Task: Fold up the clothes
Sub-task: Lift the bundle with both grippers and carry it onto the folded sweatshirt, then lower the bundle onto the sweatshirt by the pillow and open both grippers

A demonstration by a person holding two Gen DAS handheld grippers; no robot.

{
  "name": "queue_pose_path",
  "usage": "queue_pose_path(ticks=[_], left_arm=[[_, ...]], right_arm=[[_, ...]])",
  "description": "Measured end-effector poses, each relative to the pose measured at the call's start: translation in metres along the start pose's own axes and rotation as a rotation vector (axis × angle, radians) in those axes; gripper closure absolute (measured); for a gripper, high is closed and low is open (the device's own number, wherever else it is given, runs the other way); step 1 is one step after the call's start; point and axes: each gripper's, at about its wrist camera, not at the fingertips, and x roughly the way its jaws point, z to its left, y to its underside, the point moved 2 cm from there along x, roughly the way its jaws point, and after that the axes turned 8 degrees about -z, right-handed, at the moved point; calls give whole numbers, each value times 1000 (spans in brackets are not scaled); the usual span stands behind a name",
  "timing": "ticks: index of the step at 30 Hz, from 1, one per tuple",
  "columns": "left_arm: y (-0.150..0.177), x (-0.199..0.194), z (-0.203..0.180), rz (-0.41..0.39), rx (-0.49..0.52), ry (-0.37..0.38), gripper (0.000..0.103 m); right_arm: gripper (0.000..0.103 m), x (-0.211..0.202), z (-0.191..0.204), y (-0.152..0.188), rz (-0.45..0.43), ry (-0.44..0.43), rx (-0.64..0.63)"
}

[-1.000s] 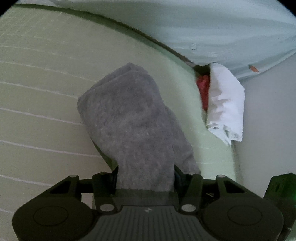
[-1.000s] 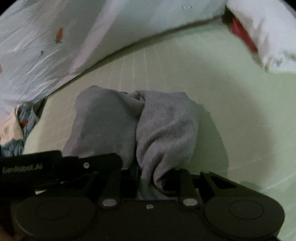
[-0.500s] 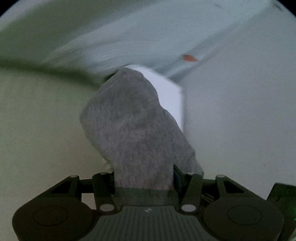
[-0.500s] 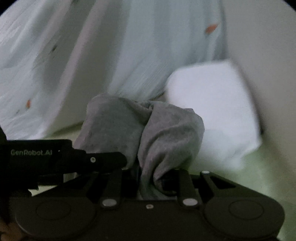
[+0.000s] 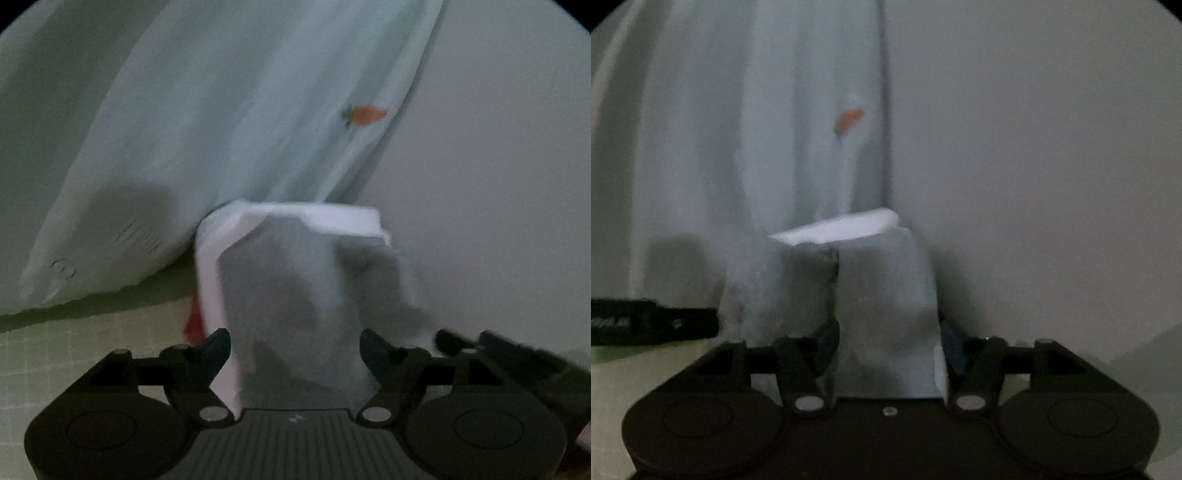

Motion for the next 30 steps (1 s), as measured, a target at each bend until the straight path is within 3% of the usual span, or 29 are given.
queue_pose_path(ticks=[1,7,14,30], left_arm=[[6,-3,4,4,1,1,17],[34,-34,18,8,21,-46,9],[64,-85,24,-19,58,-77,4],[146,-160,14,64,118,-47,0]], right_arm=[[27,-4,-3,4,-5,-2,18],[22,-34,-7,25,-3,17,61],[4,-94,6,50,-31,33,81],[0,-188,19,127,55,17,19]])
